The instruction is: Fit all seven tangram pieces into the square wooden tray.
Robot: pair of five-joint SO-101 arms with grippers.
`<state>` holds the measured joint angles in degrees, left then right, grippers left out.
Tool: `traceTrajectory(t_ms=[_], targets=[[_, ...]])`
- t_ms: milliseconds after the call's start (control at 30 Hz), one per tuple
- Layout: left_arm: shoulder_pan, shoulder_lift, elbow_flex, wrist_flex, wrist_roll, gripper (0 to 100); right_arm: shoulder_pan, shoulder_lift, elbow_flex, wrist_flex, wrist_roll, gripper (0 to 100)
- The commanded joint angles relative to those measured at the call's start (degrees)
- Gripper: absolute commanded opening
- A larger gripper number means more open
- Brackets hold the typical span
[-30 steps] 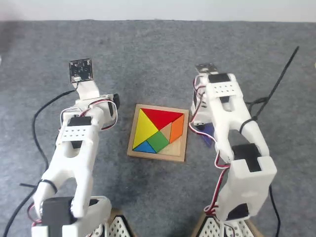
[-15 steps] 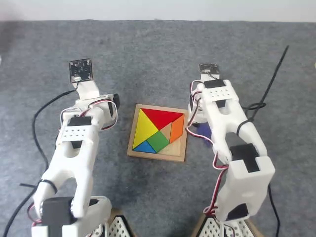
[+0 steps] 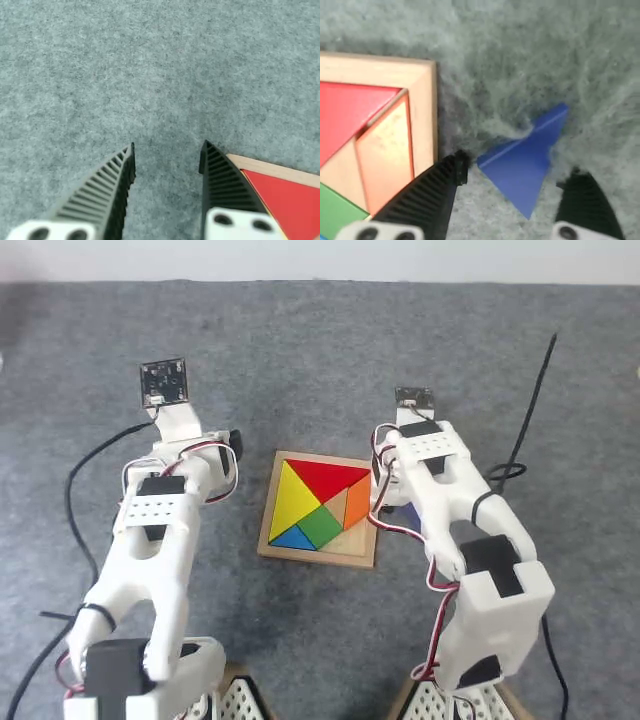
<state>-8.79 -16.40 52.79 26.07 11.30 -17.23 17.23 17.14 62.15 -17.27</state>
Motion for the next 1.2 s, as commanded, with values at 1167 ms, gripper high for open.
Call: traceTrajectory(t_ms=[1167], targets=[[0.4,-1.9,-0.5,-1.3,-0.6,21,13.1,-10.8,-0.2,7.7,6.6,5.9]])
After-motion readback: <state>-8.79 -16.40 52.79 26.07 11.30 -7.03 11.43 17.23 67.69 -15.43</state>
